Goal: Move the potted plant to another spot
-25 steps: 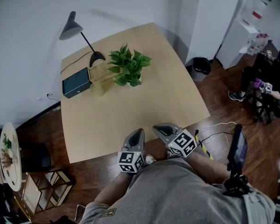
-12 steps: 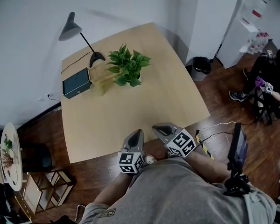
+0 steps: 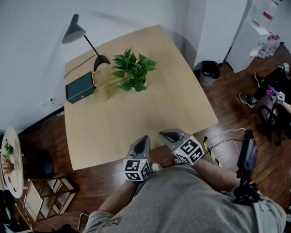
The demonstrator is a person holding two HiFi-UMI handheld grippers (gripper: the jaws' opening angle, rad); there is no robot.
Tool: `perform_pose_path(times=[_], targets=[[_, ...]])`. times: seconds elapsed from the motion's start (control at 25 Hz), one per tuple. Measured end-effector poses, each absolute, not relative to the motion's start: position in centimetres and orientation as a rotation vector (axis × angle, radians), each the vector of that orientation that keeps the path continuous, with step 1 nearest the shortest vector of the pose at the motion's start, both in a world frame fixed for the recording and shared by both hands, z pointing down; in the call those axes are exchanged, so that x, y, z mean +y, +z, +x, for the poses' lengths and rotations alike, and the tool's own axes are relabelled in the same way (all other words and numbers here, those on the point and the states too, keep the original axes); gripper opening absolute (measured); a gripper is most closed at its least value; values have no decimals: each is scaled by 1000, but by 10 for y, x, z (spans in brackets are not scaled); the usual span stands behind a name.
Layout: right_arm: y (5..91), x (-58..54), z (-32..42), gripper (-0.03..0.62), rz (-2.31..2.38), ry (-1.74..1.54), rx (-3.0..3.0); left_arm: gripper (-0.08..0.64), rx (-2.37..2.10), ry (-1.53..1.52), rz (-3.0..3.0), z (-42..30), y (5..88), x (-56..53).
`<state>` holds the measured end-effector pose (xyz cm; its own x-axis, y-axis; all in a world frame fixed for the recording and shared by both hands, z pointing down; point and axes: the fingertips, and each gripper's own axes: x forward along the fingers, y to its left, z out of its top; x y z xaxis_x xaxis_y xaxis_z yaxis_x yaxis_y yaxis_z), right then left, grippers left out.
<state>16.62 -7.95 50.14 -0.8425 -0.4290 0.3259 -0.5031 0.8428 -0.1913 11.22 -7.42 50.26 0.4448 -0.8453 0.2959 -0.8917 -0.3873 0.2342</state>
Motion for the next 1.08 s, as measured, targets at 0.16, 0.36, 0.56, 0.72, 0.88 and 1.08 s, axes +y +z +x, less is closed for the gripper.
perform_pose_path(times=[0.16,0.36,0.56,0.72,0.88,1.08], targets=[[501,-83,166,5,697,383,-2753,2,-1485,181,2343,113,503,-77],[499,-89,166,6,688,372,-2762,2,-1502,178,2337,113,502,-82],[498,-89,166,5,678,370,-2767,2,-1511,187,2338,112,501,-80],[496,-89,167,5,669,372,-2771,2,-1513,200,2336,114,499,-79],[497,-90,168,5,660,374,-2776,2,-1517,210,2337,115,500,-79],[498,-90,164,5,641,370,-2782,2,-1538,208,2326,110,501,-79]])
